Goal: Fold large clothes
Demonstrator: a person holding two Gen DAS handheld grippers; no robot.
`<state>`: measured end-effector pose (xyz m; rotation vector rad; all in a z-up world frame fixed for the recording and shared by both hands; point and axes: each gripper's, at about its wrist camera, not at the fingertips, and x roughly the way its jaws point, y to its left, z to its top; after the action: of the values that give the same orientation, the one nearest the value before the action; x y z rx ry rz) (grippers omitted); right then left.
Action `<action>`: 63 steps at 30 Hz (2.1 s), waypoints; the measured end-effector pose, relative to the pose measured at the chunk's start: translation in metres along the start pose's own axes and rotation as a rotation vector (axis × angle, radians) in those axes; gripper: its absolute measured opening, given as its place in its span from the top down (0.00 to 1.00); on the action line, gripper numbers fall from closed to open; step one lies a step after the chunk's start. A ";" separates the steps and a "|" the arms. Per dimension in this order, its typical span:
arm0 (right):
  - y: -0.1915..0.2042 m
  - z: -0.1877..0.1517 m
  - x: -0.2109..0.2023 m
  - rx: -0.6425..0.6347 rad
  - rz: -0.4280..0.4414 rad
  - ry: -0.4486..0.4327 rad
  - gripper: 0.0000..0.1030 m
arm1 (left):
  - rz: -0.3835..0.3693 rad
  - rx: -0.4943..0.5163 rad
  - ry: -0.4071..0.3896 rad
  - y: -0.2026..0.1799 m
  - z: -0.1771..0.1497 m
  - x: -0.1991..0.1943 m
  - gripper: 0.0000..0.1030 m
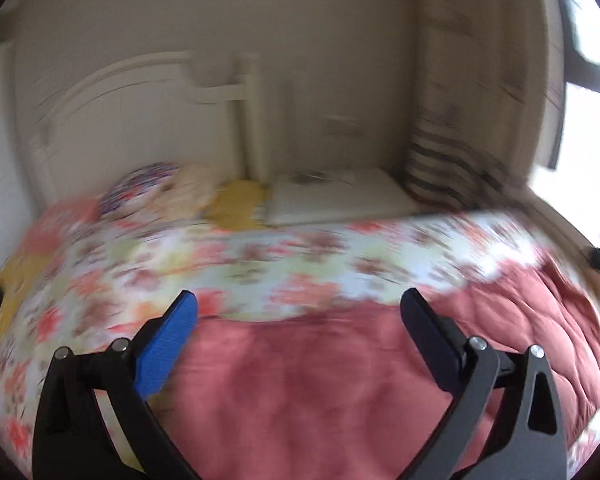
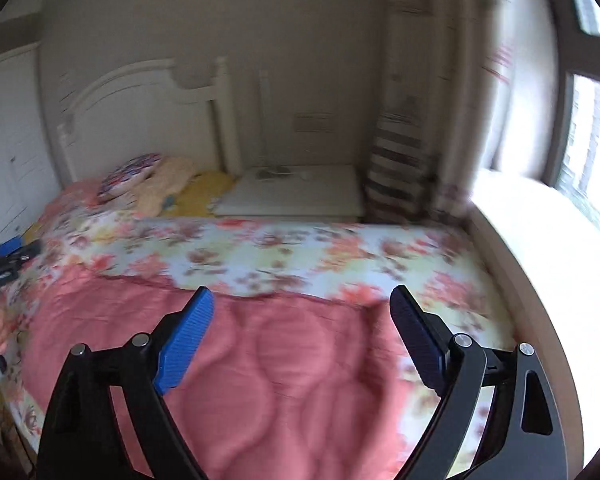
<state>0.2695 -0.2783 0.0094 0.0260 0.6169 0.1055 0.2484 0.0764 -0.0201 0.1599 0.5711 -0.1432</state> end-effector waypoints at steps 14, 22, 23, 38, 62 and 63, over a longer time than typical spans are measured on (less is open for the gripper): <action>0.068 -0.065 0.139 -0.157 0.067 0.302 0.26 | -0.083 -0.021 0.273 -0.018 -0.058 0.119 0.02; 0.064 -0.064 0.154 -0.130 0.091 0.318 0.23 | -0.118 -0.056 0.292 -0.014 -0.057 0.127 0.02; 0.065 -0.064 0.155 -0.131 0.090 0.319 0.23 | -0.118 -0.059 0.293 -0.013 -0.057 0.128 0.02; 0.066 -0.063 0.157 -0.142 0.071 0.310 0.22 | -0.113 -0.060 0.297 -0.014 -0.057 0.128 0.02; 0.067 -0.064 0.158 -0.144 0.069 0.306 0.21 | 0.133 -0.216 0.304 0.090 -0.036 0.126 0.05; 0.066 -0.064 0.157 -0.144 0.069 0.306 0.21 | 0.172 -0.237 0.291 0.100 -0.036 0.121 0.05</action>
<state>0.3543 -0.1959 -0.1294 -0.1102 0.9127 0.2237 0.3481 0.1701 -0.1052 -0.0023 0.8557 0.1180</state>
